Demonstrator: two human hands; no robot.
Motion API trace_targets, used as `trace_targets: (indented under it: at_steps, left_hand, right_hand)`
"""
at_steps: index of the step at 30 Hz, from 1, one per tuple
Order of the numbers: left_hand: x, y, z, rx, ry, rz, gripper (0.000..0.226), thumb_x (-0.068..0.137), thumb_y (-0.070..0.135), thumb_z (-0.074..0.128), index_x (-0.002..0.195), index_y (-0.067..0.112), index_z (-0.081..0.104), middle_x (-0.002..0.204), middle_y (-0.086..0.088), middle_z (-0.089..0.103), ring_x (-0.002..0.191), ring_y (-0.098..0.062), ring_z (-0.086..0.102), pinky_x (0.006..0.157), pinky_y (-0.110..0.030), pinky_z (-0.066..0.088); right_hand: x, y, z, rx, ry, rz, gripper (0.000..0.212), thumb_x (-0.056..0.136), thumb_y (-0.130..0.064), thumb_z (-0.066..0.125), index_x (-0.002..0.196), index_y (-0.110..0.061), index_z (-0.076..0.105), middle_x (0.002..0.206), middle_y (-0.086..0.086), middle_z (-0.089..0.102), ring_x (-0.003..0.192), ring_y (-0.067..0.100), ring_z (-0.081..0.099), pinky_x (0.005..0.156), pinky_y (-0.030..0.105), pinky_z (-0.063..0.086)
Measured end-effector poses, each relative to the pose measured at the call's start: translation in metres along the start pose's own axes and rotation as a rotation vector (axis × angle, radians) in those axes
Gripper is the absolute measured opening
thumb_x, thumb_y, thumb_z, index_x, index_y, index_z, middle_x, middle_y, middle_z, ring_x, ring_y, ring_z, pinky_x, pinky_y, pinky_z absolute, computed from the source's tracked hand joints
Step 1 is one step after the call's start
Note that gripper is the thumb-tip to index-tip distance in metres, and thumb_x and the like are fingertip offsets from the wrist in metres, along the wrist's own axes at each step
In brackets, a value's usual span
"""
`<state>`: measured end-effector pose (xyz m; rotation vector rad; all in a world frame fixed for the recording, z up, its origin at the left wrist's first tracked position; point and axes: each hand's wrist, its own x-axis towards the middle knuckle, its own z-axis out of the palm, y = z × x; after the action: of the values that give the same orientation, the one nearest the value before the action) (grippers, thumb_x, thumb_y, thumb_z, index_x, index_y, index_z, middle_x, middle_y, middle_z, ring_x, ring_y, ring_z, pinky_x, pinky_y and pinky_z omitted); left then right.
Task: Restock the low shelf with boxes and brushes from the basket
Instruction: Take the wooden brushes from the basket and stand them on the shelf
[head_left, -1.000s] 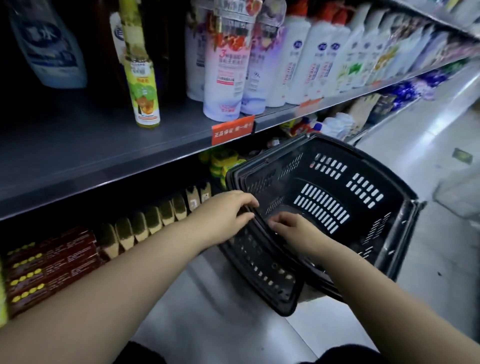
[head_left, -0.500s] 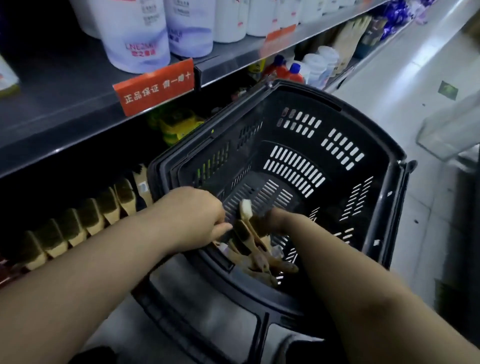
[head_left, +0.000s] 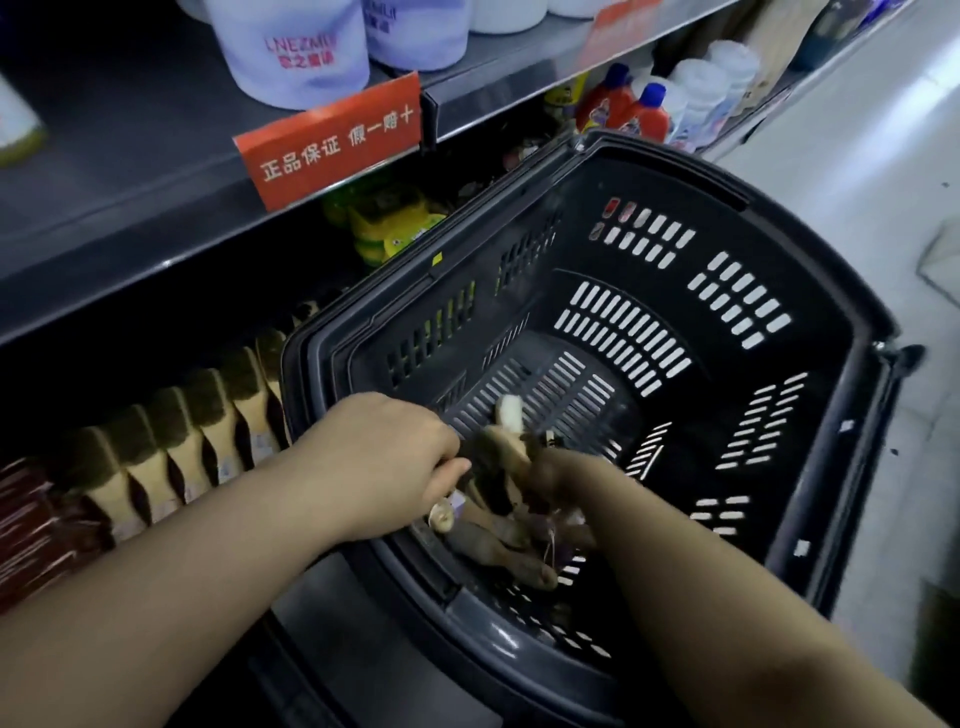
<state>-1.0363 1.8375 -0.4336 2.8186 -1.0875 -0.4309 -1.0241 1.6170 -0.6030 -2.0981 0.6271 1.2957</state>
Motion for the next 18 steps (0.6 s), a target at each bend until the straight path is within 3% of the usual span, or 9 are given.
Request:
trace_targets:
  at_steps: [2, 4, 6, 8, 9, 11, 13, 14, 18]
  left_hand:
    - [-0.004, 0.007, 0.002, -0.182, 0.095, -0.099, 0.033, 0.098, 0.04, 0.032, 0.084, 0.024, 0.057, 0.084, 0.009, 0.058, 0.08, -0.013, 0.057, 0.071, -0.031, 0.044]
    - [-0.009, 0.017, 0.004, -0.485, 0.297, -0.249, 0.025, 0.098, 0.031, 0.037, 0.097, 0.023, 0.061, 0.093, 0.01, 0.061, 0.088, -0.009, 0.058, 0.077, -0.028, 0.046]
    - [-0.008, 0.025, 0.002, -0.781, 0.395, -0.413, 0.026, 0.098, 0.027, 0.04, 0.118, 0.021, 0.057, 0.106, 0.011, 0.062, 0.1, -0.008, 0.058, 0.086, -0.026, 0.045]
    - [-0.003, 0.027, 0.0, -1.086, 0.287, -0.552, 0.04, 0.098, 0.033, 0.043, 0.133, 0.014, 0.046, 0.11, 0.009, 0.058, 0.108, -0.014, 0.057, 0.097, -0.031, 0.042]
    - [0.0, 0.027, -0.002, -1.268, 0.218, -0.591, 0.044, 0.097, 0.037, 0.045, 0.131, 0.01, 0.046, 0.107, 0.005, 0.061, 0.106, -0.017, 0.06, 0.099, -0.035, 0.044]
    - [0.0, 0.026, -0.007, -1.614, 0.117, -0.621, 0.038, 0.096, 0.037, 0.047, 0.113, 0.005, 0.059, 0.093, -0.006, 0.068, 0.085, -0.017, 0.066, 0.086, -0.034, 0.053]
    - [-0.004, 0.027, -0.011, -1.717, 0.118, -0.628, 0.028, 0.097, 0.028, 0.047, 0.101, 0.006, 0.064, 0.084, -0.01, 0.069, 0.071, -0.016, 0.066, 0.063, -0.027, 0.055]
    - [-0.005, 0.027, -0.012, -1.712, 0.142, -0.634, 0.024, 0.098, 0.023, 0.047, 0.101, 0.006, 0.064, 0.084, -0.01, 0.068, 0.071, -0.016, 0.066, 0.059, -0.026, 0.054]
    - [-0.006, 0.021, -0.013, -1.766, 0.279, -0.613, 0.017, 0.1, 0.015, 0.04, 0.101, 0.009, 0.056, 0.093, -0.007, 0.07, 0.083, -0.017, 0.068, 0.072, -0.029, 0.055]
  right_hand:
    - [-0.029, -0.013, -0.014, 0.204, 0.013, -0.034, 0.018, 0.094, -0.007, 0.041, 0.098, 0.0, 0.057, 0.083, 0.017, 0.061, 0.071, 0.028, 0.059, 0.059, 0.029, 0.05]
    - [-0.062, -0.033, -0.021, 0.475, 0.026, -0.141, 0.023, 0.095, -0.007, 0.038, 0.075, -0.006, 0.051, 0.057, 0.009, 0.057, 0.047, 0.02, 0.054, 0.041, 0.019, 0.045]
    - [-0.099, -0.05, -0.021, 0.778, -0.054, -0.308, 0.022, 0.094, -0.009, 0.036, 0.076, -0.009, 0.048, 0.047, 0.004, 0.056, 0.041, 0.015, 0.053, 0.041, 0.017, 0.045]
    - [-0.134, -0.059, -0.015, 0.93, -0.215, -0.487, 0.014, 0.093, -0.008, 0.04, 0.087, -0.007, 0.053, 0.06, 0.005, 0.065, 0.053, 0.014, 0.063, 0.049, 0.022, 0.053]
    - [-0.149, -0.06, -0.009, 0.922, -0.285, -0.577, 0.013, 0.094, -0.007, 0.042, 0.092, -0.007, 0.055, 0.067, 0.006, 0.067, 0.06, 0.013, 0.065, 0.053, 0.023, 0.055]
    - [-0.172, -0.059, 0.006, 0.803, -0.343, -0.704, 0.011, 0.096, -0.01, 0.045, 0.1, -0.009, 0.055, 0.077, 0.004, 0.067, 0.068, 0.012, 0.064, 0.061, 0.023, 0.055]
    - [-0.185, -0.058, 0.018, 0.644, -0.302, -0.777, 0.01, 0.097, -0.012, 0.047, 0.104, -0.011, 0.053, 0.08, 0.002, 0.063, 0.07, 0.011, 0.059, 0.065, 0.023, 0.051]
    - [-0.186, -0.059, 0.022, 0.575, -0.262, -0.804, 0.008, 0.096, -0.011, 0.048, 0.102, -0.013, 0.054, 0.078, 0.001, 0.061, 0.068, 0.009, 0.058, 0.065, 0.021, 0.048]
    - [-0.17, -0.061, 0.018, 0.56, -0.259, -0.784, 0.02, 0.097, -0.023, 0.048, 0.084, -0.015, 0.062, 0.073, -0.003, 0.065, 0.065, 0.008, 0.061, 0.066, 0.019, 0.051]
